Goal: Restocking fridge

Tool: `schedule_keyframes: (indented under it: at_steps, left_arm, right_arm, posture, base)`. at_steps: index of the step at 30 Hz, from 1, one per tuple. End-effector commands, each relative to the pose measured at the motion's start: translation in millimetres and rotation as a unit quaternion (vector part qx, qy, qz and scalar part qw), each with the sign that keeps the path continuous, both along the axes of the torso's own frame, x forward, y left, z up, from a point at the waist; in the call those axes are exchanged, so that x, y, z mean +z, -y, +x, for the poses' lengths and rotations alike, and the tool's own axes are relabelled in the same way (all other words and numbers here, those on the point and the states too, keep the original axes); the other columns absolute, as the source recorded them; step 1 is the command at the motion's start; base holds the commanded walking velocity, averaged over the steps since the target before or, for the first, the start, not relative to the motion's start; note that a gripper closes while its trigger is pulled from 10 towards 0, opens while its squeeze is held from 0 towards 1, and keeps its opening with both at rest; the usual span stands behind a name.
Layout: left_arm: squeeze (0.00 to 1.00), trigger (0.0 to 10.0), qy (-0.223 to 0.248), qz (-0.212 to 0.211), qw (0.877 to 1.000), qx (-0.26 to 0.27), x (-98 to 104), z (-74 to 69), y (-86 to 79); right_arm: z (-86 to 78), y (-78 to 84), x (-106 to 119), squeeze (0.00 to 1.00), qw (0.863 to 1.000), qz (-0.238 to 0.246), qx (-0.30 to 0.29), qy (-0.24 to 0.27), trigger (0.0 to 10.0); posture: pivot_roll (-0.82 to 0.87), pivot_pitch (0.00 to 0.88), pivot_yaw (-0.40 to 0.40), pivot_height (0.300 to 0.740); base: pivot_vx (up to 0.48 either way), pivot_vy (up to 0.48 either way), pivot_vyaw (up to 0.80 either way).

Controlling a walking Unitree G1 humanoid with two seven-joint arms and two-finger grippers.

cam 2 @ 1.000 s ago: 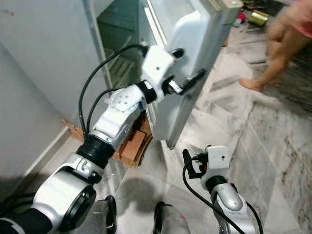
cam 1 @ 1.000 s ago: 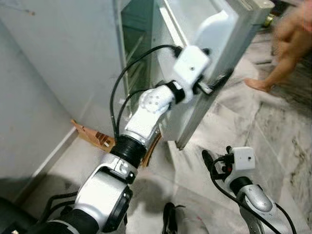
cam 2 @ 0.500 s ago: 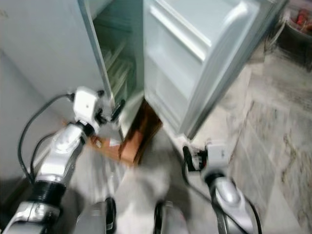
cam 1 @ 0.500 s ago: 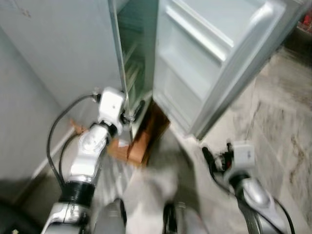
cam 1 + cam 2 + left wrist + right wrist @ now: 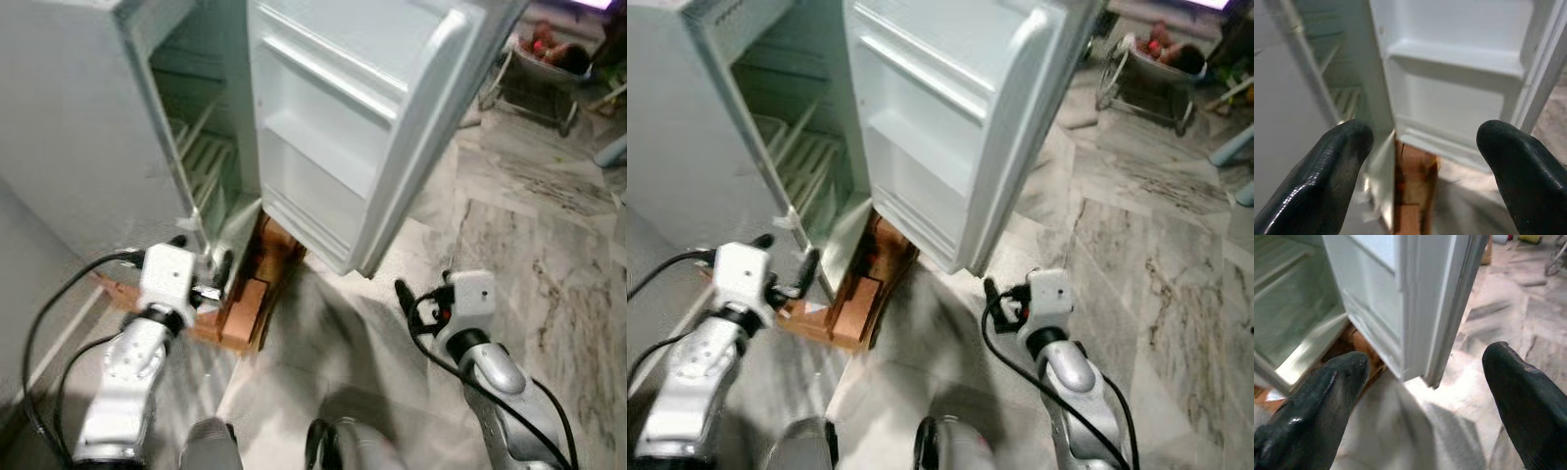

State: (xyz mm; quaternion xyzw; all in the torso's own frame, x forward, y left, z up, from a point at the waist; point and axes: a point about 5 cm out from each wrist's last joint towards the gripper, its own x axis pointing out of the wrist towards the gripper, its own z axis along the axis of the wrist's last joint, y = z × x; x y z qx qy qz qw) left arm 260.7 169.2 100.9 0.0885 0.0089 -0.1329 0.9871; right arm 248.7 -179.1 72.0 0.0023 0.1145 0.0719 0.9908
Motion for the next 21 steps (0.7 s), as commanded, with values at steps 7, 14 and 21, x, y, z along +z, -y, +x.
schedule_keyframes:
  at_steps: [7, 14, 21]
  left_arm:
    - [0.00, 10.0, 0.018, 0.010, 1.000, -0.016, 15, 28.3, 13.1]
    - [0.00, 10.0, 0.035, 0.019, 0.998, -0.049, 24, 40.6, 29.2]
    - [0.00, 10.0, 0.037, 0.009, 0.996, -0.082, 26, 51.7, 52.2]
  right_arm:
    - [6.6, -8.4, 6, 0.00, 1.000, 0.005, 0.005, 0.018, 10.0]
    - [7.4, -8.0, 6, 0.00, 1.000, 0.005, 0.001, 0.018, 10.0]
    - [7.6, -8.4, 7, 0.00, 1.000, 0.002, 0.001, 0.022, 10.0]
  posture:
    - [0.11, 0.150, -0.093, 0.740]
    - [0.10, 0.149, -0.089, 0.740]
    - [0.09, 0.151, -0.091, 0.740]
  base:
    - [0.424, -0.042, 0.00]
    - [0.438, 0.000, -0.20]
    - [0.428, 0.000, -0.08]
